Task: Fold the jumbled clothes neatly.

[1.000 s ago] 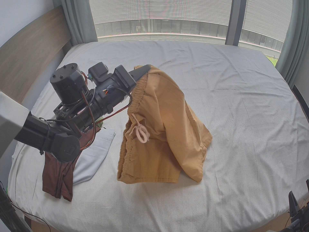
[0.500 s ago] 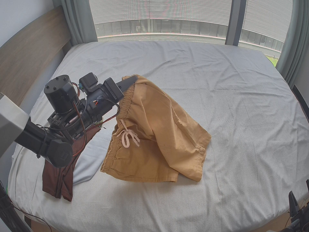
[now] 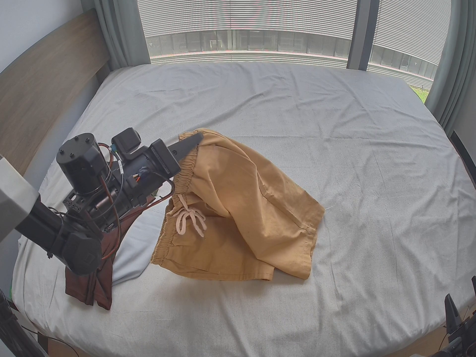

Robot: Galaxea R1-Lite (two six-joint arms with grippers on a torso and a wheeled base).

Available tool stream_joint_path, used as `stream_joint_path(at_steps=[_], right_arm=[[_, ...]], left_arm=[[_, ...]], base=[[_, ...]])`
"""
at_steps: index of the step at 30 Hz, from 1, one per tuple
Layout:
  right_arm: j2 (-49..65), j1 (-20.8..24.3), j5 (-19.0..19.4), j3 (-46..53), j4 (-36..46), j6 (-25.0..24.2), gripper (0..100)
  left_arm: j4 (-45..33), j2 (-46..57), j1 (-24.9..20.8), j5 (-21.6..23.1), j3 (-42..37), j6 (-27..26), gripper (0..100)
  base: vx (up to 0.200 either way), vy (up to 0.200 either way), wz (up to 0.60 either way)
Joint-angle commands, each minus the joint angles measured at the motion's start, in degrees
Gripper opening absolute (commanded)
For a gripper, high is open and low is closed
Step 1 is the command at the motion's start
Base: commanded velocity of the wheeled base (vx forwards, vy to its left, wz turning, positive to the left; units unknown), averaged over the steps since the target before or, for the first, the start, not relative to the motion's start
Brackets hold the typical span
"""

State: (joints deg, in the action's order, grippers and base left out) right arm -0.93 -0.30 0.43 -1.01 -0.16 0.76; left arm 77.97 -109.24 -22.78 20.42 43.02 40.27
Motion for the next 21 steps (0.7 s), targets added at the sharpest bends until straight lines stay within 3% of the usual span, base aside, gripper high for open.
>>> stream_joint_path(at_steps=[1,9,12,16,21], right_arm=[[0.9,0.0,0.0,1.0,-0.1,-0.1,100],[0.9,0.0,0.4,0.7,-1.3,-0.3,100],[0.0,-0.4,1.1,-7.1,-5.2,-0.7,100],[-7.5,0.4,5.5,-12.5,-2.0,-1.8,100],[-15.3,4.3,11.9,-14.5,-2.2,-10.7,100]], left_arm=[[1.1,2.0,0.5,0.1,-3.1,-1.6,0],[1.9,1.7,0.8,0.1,-3.4,-1.7,0],[1.9,1.8,0.8,0.1,-3.5,-1.7,0],[1.9,2.2,0.9,0.1,-3.6,-1.7,0],[2.0,2.1,1.3,0.1,-3.8,-1.7,0]], base=[[0.000,0.000,0.00],[0.000,0.000,0.00],[0.000,0.000,0.00],[0.000,0.000,0.00],[0.000,0.000,0.00]])
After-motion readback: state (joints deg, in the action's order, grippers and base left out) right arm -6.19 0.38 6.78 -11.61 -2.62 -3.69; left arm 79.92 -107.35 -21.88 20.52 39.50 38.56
